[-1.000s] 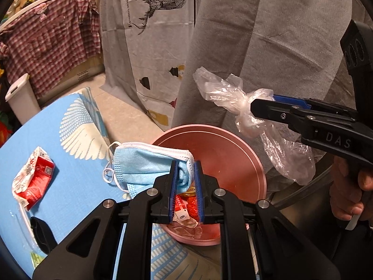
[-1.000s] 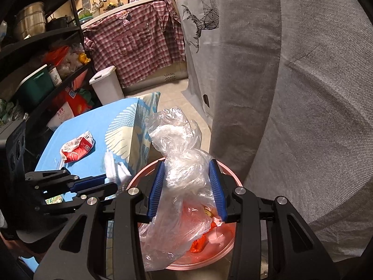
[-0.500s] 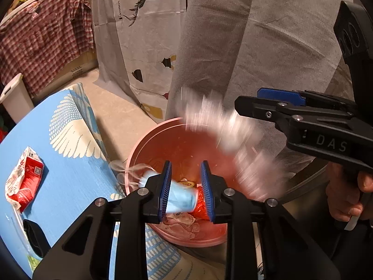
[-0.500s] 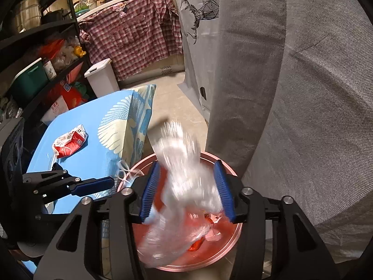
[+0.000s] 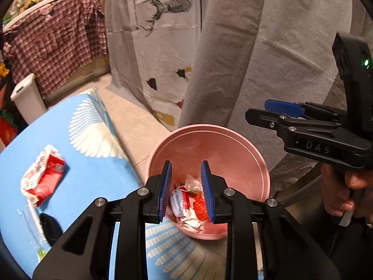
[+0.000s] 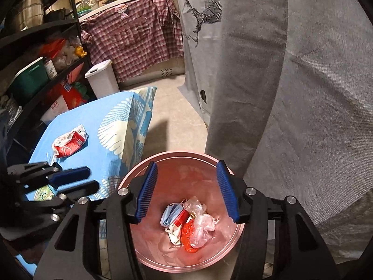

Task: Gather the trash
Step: 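Open both grippers to drop the mask and bag into the bin, then move both grippers back over the table toward the remaining trash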

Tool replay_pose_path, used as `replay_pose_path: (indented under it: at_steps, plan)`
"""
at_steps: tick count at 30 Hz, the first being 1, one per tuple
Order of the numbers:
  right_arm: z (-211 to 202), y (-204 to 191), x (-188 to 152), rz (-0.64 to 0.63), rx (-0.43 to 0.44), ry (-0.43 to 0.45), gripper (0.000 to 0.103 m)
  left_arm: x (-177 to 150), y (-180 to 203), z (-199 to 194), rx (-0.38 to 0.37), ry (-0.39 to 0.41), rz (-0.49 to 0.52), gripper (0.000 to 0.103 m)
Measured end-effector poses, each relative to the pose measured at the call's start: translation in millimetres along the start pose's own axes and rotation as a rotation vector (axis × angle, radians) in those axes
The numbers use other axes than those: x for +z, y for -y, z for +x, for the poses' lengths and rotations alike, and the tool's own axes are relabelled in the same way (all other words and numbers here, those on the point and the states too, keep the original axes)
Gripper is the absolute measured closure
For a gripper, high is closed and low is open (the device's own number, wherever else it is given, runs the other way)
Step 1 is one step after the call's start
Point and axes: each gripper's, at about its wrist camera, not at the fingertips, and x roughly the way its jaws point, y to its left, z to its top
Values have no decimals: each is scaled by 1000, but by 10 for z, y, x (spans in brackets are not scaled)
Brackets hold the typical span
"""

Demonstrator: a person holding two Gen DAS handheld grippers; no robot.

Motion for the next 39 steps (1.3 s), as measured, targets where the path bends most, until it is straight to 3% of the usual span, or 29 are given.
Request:
replay_pose_path:
  at_steps: [8,19,29,39]
  plan:
    - [-133,-171,-7,-28,29,26,56,-69,-364,-462,51,64,-59,77]
    - [-318,-624,12,-54,92,101,86,-326,-1090,-1033,148,128,-163,77]
    - [-266,-1305,-29,-136,190,121,86,-588,-1781,-1299,240,156,-323,80]
    - [4,-1962,-174,-214,317,90,85,-827,-2144,-1266,291,118,-389,82]
